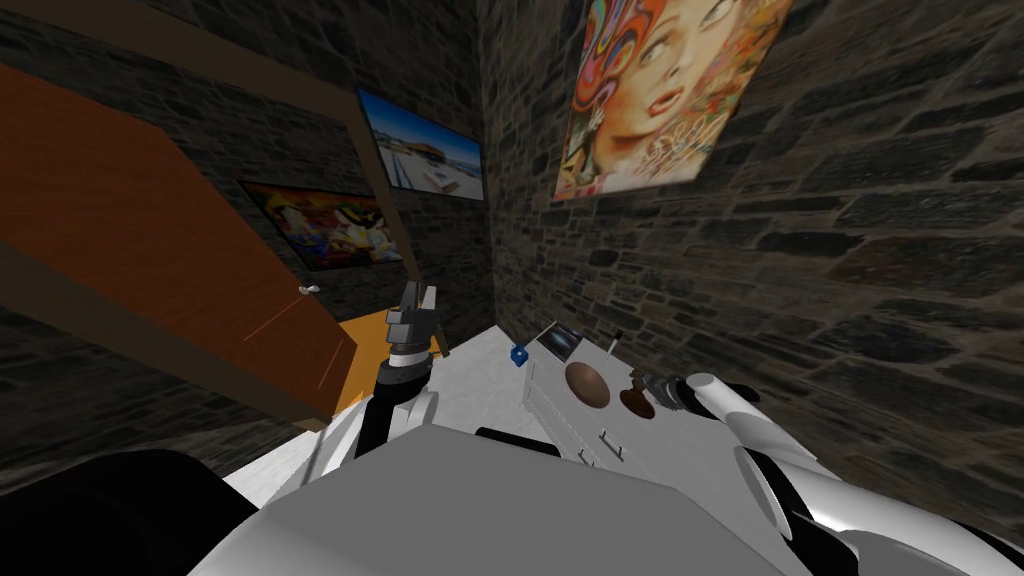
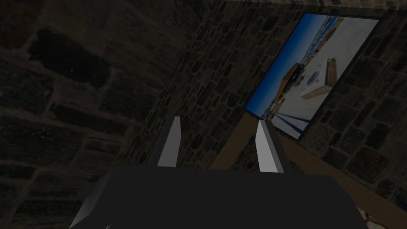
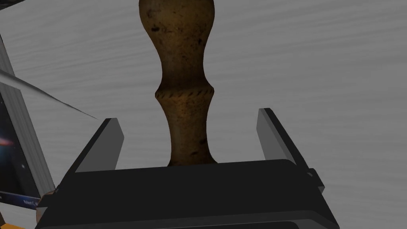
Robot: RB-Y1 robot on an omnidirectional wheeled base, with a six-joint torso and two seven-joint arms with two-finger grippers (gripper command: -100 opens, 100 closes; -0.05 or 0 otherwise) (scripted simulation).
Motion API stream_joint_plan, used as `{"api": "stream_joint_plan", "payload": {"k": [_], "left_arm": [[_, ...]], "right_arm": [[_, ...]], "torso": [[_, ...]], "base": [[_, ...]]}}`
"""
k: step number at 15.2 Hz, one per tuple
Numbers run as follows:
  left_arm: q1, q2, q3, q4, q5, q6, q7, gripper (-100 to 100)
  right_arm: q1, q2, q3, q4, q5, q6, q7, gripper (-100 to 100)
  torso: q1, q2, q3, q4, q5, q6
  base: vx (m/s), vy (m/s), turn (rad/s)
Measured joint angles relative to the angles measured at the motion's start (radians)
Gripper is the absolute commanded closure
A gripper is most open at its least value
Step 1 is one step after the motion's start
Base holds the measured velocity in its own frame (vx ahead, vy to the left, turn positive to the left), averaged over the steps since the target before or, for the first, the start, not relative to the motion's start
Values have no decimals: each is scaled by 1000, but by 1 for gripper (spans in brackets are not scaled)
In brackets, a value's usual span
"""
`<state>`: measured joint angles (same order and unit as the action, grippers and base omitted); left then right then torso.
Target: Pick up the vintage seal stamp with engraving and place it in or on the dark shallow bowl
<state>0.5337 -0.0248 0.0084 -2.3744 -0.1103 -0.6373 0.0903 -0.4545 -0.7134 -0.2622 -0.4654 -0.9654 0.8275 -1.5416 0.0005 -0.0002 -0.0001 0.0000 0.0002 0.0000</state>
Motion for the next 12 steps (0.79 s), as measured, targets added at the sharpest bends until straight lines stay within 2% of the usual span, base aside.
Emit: {"api": "stream_joint_plan", "payload": {"k": [2,4,5,6,11,12], "left_arm": [[0,0,0,0,0,0,0,0],[0,0,0,0,0,0,0,0],[0,0,0,0,0,0,0,0],[0,0,0,0,0,0,0,0],[0,0,0,0,0,0,0,0],[0,0,0,0,0,0,0,0]], "right_arm": [[-5,-3,-2,12,-9,19,-18,-100],[16,22,-5,-7,-2,4,-21,-100],[12,26,-9,9,-4,-6,-10,-100],[11,27,-10,14,-5,-10,-4,100],[11,26,-10,14,-5,-9,-4,100],[-9,15,-9,43,-12,-8,7,100]], "torso": [[0,0,0,0,0,0],[-3,-4,-2,-1,-1,1],[-3,-5,-3,-1,-1,0],[-3,-4,-3,-1,-1,0],[-2,-2,-1,-1,-1,0],[-1,0,0,0,-1,-1]], "base": [[24,-16,-2],[86,-50,-26],[49,-20,3],[17,-8,3],[-11,6,7],[-103,57,47]]}}
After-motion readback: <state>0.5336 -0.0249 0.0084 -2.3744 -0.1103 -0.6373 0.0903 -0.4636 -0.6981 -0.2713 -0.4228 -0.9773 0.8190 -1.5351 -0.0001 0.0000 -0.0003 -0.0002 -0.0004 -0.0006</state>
